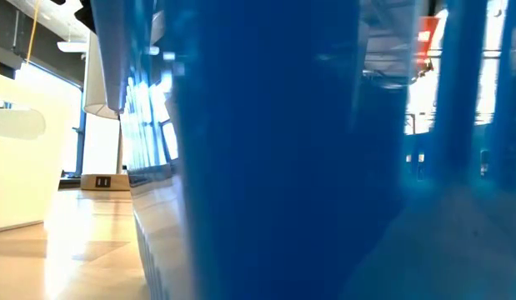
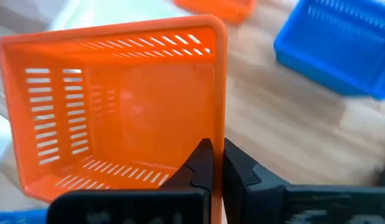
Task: Stack baskets by color
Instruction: Stack the bottom orange bin on the top orange bin
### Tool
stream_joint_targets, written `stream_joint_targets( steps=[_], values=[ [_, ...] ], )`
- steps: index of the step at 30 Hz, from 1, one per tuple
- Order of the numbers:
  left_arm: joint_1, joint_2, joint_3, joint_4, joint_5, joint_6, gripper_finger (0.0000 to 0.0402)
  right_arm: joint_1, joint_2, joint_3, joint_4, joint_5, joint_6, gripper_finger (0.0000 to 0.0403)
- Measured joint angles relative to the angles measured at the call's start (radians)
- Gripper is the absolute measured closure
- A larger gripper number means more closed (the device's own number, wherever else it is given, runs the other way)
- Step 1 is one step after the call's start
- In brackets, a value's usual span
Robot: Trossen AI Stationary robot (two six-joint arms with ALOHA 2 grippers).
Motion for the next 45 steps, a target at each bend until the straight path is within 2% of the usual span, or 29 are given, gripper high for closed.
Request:
stream_joint_targets(
  steps=[10, 18, 25, 34, 40, 45],
  values=[
    [0.000, 0.000, 0.000, 0.012, -0.037, 0.022, 0.0245, -0.316, -0.051, 0.000, 0.238, 0.019, -0.407, 0.0403],
    [0.000, 0.000, 0.000, 0.029, -0.058, 0.022, 0.0245, -0.594, -0.053, 0.000, 0.482, -0.152, -0.683, 0.0403],
    [0.000, 0.000, 0.000, 0.029, -0.058, 0.022, 0.0245, -0.754, -0.020, 0.000, 0.532, -0.239, -0.737, 0.0403],
    [0.000, 0.000, 0.000, 0.031, -0.058, 0.030, 0.0245, -0.914, 0.147, 0.000, 0.553, -0.424, -0.771, 0.0403],
    [0.000, 0.000, 0.000, 0.029, -0.061, 0.030, 0.0245, -0.973, 0.260, 0.000, 0.554, -0.487, -0.792, 0.0403],
    [0.000, 0.000, 0.000, 0.028, -0.111, 0.031, 0.0245, -0.989, 0.339, 0.000, 0.556, -0.557, -0.760, 0.0403]
  ],
)
